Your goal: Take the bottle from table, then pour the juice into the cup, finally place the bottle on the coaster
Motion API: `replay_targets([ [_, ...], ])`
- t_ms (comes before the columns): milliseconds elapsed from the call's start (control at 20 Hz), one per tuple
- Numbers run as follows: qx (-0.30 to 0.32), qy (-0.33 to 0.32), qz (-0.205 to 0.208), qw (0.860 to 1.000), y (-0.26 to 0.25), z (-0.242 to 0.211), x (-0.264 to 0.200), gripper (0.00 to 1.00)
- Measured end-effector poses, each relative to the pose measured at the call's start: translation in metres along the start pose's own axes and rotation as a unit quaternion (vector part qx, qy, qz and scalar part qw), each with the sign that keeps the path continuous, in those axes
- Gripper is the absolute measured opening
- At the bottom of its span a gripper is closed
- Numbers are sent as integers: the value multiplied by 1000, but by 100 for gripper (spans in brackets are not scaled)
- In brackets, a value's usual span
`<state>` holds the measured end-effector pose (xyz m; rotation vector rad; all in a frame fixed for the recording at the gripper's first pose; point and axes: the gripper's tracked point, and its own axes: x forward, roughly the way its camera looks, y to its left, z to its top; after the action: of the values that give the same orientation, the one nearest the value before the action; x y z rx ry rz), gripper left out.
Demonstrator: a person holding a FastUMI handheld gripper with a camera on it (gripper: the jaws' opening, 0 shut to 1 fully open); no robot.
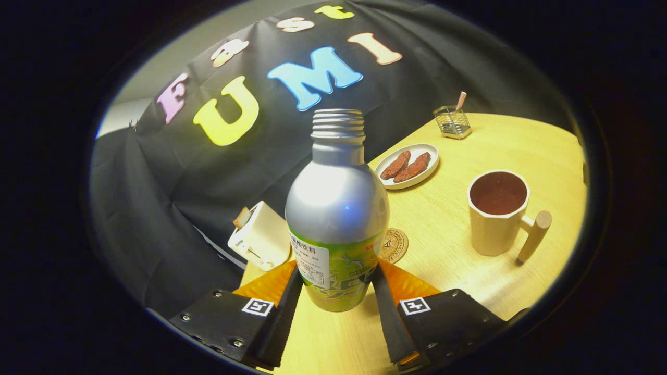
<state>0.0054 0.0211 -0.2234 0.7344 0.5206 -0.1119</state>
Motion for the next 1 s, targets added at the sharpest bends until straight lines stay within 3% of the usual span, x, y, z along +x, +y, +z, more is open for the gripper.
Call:
replay_targets([
  [350, 82, 16, 12, 996, -21, 2, 4, 73],
  [550, 160, 11, 29, 987, -28, 5, 4, 73],
  [1000, 238, 53, 29, 969, -43, -12, 6, 73],
])
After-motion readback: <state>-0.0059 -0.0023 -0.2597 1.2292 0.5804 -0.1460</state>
